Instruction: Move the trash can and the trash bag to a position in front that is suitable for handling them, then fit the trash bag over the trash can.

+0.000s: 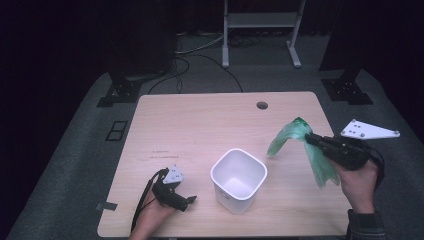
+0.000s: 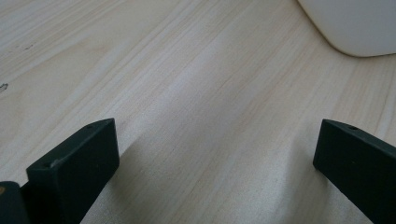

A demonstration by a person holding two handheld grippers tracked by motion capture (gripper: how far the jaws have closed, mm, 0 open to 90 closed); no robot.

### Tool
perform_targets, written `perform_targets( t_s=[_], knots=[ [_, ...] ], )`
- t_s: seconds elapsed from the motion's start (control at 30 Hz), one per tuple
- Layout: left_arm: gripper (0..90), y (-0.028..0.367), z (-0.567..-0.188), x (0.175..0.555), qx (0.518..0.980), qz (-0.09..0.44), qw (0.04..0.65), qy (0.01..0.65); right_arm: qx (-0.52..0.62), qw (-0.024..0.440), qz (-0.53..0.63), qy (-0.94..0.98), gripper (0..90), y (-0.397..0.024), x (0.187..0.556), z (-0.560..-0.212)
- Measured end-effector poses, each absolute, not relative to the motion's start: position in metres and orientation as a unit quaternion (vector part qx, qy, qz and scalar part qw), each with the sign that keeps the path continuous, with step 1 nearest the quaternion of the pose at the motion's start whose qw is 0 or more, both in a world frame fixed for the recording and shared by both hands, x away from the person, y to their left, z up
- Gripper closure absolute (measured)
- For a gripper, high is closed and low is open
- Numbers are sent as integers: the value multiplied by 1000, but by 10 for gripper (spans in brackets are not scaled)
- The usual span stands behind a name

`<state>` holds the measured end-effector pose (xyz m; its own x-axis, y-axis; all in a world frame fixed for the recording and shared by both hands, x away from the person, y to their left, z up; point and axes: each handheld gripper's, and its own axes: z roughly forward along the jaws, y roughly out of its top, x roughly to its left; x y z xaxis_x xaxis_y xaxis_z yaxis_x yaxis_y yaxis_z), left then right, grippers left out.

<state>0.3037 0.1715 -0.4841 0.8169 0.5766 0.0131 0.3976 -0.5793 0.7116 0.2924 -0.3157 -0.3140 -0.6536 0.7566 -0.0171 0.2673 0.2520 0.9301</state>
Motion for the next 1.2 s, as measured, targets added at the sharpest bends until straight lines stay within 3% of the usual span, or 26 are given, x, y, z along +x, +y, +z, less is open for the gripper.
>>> perform_targets(
  t_s=[0.77,1.2],
  knots=[
    [0,171,-484,304,880,123,366,277,239,249,561,752,900,-282,242,-250],
    [0,171,-484,304,880,123,366,278,203,235,576,756,900,-265,231,-240]
  ],
)
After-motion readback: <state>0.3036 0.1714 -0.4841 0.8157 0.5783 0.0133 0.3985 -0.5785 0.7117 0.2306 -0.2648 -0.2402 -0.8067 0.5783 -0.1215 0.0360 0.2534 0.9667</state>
